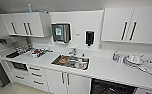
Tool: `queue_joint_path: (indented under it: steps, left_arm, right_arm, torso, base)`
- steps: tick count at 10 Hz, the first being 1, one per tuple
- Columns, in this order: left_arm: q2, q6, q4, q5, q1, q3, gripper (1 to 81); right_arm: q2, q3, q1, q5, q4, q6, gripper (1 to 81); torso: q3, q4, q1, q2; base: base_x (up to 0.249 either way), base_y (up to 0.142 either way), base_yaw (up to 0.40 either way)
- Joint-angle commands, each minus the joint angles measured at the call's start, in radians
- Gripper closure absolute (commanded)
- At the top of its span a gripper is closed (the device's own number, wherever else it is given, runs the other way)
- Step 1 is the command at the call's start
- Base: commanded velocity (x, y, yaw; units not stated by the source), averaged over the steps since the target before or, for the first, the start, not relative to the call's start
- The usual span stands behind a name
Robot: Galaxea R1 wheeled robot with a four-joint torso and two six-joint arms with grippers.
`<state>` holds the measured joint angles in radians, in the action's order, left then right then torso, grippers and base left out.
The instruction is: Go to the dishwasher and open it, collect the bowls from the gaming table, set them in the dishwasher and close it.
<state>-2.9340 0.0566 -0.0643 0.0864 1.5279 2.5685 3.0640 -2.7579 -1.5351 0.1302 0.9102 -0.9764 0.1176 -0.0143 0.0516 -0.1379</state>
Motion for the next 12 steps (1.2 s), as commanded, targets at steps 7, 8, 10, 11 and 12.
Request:
queue_joint_path:
  steps: [7, 8, 10, 11, 12]
  left_arm:
    - [0.016, -0.003, -0.012, -0.040, -0.041, 0.004, 1.0]
    - [0.018, -0.003, -0.011, -0.040, -0.041, 0.004, 1.0]
    - [0.018, -0.003, -0.012, -0.040, -0.042, 0.004, 1.0]
    - [0.018, -0.003, -0.011, -0.040, -0.042, 0.005, 1.0]
    - [0.016, -0.001, -0.009, -0.040, -0.041, 0.009, 1.0]
  right_arm:
    - [-0.003, 0.006, 0.046, -0.035, 0.013, 0.004, 1.0]
    - [-0.003, 0.005, 0.045, -0.035, 0.013, 0.004, 1.0]
    - [-0.003, 0.001, 0.045, -0.035, 0.012, 0.002, 1.0]
    - [0.000, 0.008, 0.040, -0.035, 0.003, 0.002, 1.0]
    - [0.004, 0.008, 0.031, -0.032, -0.004, 0.002, 1.0]
  torso:
    - [0.000, 0.000, 0.000, 0.000]
    - [0.000, 0.000, 0.000, 0.000]
    - [0.000, 0.000, 0.000, 0.000]
    - [0.000, 0.000, 0.000, 0.000]
    - [0.000, 0.000, 0.000, 0.000]
  base:
    - [0.000, 0.000, 0.335]
    - [0.000, 0.000, 0.335]
    - [0.000, 0.000, 0.335]
    - [0.000, 0.000, 0.335]
    - [0.000, 0.000, 0.335]
